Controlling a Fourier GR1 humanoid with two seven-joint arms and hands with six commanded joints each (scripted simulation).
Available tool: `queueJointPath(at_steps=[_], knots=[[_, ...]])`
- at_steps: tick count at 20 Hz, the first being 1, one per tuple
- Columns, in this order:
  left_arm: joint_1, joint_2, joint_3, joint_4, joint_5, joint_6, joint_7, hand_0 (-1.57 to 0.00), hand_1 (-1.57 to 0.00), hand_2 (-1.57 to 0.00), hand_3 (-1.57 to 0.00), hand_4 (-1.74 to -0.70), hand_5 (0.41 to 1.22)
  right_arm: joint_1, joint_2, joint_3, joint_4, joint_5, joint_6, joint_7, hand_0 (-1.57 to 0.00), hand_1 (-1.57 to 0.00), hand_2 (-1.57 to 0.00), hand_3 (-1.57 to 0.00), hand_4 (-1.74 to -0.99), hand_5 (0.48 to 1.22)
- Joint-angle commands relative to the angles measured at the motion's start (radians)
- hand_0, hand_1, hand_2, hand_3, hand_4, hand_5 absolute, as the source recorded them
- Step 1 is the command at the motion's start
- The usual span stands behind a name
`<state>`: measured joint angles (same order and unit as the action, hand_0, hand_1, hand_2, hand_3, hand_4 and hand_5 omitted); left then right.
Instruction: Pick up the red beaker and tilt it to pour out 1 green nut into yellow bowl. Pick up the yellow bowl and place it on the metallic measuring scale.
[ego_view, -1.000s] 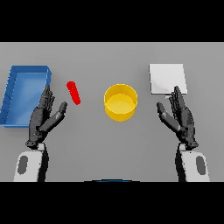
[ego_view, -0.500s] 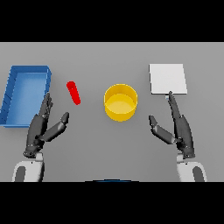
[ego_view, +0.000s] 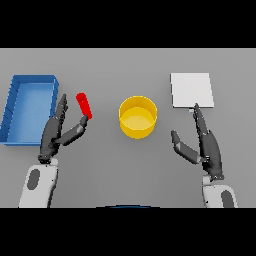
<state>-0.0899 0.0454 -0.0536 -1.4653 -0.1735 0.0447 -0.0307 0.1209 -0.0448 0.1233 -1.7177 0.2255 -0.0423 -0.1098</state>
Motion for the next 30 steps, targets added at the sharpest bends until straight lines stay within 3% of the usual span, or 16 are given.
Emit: queueJointPath(at_steps=[1, 3, 14, 21, 22, 23, 24, 26, 27, 29, 30], knots=[[-0.019, -0.001, 0.004, 0.03, -0.002, 0.002, -0.016, 0.0, 0.0, 0.0, 0.0, -1.15, 0.638, 0.001, -0.002, -0.002, 0.012, 0.001, 0.0, -0.008, 0.0, 0.0, 0.0, 0.0, -1.193, 0.658], [-0.09, -0.006, 0.02, 0.105, -0.015, 0.026, -0.01, 0.0, 0.0, 0.0, 0.0, -1.15, 0.632, 0.002, -0.005, -0.005, 0.01, -0.016, 0.015, -0.018, 0.0, 0.0, 0.0, 0.0, -1.213, 0.664], [-0.312, -0.023, 0.081, 0.465, -0.034, 0.074, -0.173, 0.0, 0.0, 0.0, 0.0, -1.24, 0.657, 0.013, -0.01, -0.003, -0.009, -0.013, 0.016, -0.011, 0.0, 0.0, 0.0, 0.0, -1.25, 0.683], [-0.432, -0.024, 0.109, 0.6, -0.046, 0.105, -0.215, 0.0, 0.0, 0.0, 0.0, -1.27, 0.692, 0.005, 0.0, -0.002, 0.004, -0.016, 0.015, -0.023, 0.0, 0.0, 0.0, 0.0, -1.265, 0.691], [-0.43, -0.035, 0.113, 0.612, -0.047, 0.121, -0.245, 0.0, -0.02, -0.04, 0.0, -1.3, 0.715, 0.01, -0.006, -0.001, 0.006, -0.007, 0.013, -0.027, 0.0, 0.0, 0.0, 0.0, -1.259, 0.691], [-0.434, -0.039, 0.121, 0.628, -0.043, 0.128, -0.27, -0.09, -0.14, -0.15, -0.05, -1.32, 0.741, 0.007, -0.002, 0.002, -0.003, 0.0, 0.006, -0.021, 0.0, 0.0, 0.0, 0.0, -1.255, 0.691], [-0.44, -0.051, 0.129, 0.635, -0.038, 0.145, -0.275, -0.32, -0.36, -0.36, -0.22, -1.35, 0.77, 0.005, 0.002, 0.008, -0.009, 0.007, 0.002, -0.018, 0.0, 0.0, 0.0, 0.0, -1.252, 0.69], [-0.455, -0.058, 0.136, 0.647, -0.039, 0.163, -0.263, -0.77, -0.8, -0.79, -0.58, -1.48, 0.933, 0.007, -0.006, 0.004, -0.01, 0.002, 0.01, -0.01, 0.0, 0.0, 0.0, 0.0, -1.245, 0.692], [-0.455, -0.053, 0.141, 0.657, -0.04, 0.155, -0.304, -0.93, -0.95, -0.95, -0.76, -1.53, 0.99, 0.003, -0.015, -0.002, -0.007, 0.004, 0.009, -0.01, 0.0, 0.0, 0.0, 0.0, -1.241, 0.695], [-0.459, -0.065, 0.144, 0.674, -0.037, 0.153, -0.365, -1.16, -1.18, -1.17, -1.0, -1.6, 1.073, 0.007, -0.011, -0.01, -0.011, -0.01, 0.006, -0.011, 0.0, 0.0, 0.0, 0.0, -1.233, 0.688], [-0.466, -0.064, 0.146, 0.681, -0.035, 0.155, -0.356, -1.24, -1.25, -1.25, -1.11, -1.57, 1.103, 0.004, -0.011, -0.009, -0.007, -0.01, 0.008, -0.01, 0.0, 0.0, 0.0, 0.0, -1.233, 0.686]])
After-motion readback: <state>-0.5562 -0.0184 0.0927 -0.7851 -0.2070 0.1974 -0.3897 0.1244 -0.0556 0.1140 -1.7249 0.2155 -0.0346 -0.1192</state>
